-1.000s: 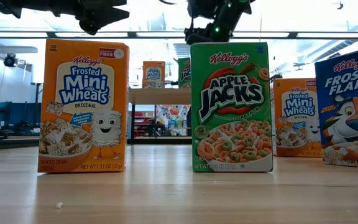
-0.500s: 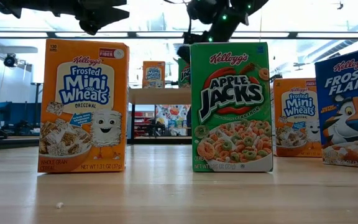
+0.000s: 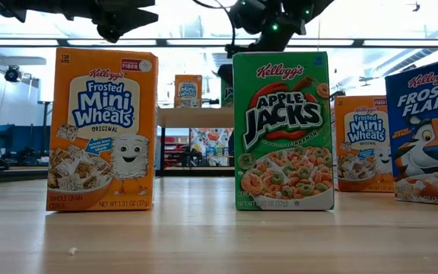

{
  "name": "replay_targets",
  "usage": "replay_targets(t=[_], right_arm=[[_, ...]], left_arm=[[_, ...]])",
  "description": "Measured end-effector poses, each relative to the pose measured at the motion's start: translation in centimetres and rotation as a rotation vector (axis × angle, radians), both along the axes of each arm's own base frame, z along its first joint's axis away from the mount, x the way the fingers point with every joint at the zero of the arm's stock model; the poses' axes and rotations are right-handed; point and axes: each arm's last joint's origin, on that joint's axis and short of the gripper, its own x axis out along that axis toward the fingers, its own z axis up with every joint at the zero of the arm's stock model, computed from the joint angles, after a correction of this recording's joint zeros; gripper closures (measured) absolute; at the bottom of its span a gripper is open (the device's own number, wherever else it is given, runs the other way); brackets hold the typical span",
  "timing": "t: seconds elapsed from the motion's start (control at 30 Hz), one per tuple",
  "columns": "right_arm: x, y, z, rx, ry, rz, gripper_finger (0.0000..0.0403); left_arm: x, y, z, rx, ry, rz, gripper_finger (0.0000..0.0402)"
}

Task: Stack cereal on shelf
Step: Put the top left green cereal box on the shelf, then put the right orange cereal box aligned with the other orange cereal box on the shelf

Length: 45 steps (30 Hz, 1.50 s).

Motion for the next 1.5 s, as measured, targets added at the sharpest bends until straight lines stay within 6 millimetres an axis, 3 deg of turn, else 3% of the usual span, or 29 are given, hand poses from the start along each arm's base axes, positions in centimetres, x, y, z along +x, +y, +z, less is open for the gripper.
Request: replay_targets(t=[0.27,0.8,1.27,1.5], right_arm=[[0.3,-0.5,-1.0,-0.041,-0.085,0.014,0.039],[-0.1,-2.7,-0.7,-0.091,-0.138,-0.02,0.039],[-0.7,-1.6,-1.8,-0.058,0.02,0.014,0.039],[-0.1,1.7,-1.3,-0.068,0.054,0.128,0.039]], left_arm=[[0.0,0.0,0.0,0.0,-0.001,0.0,0.0174],[0.0,0.0,0.0,0.0,0.0,0.001,0.0174],[0.0,0.0,0.0,0.0,0.001,0.0,0.0174],[0.0,0.0,-0.1,0.0,0.009,0.0,0.0174]])
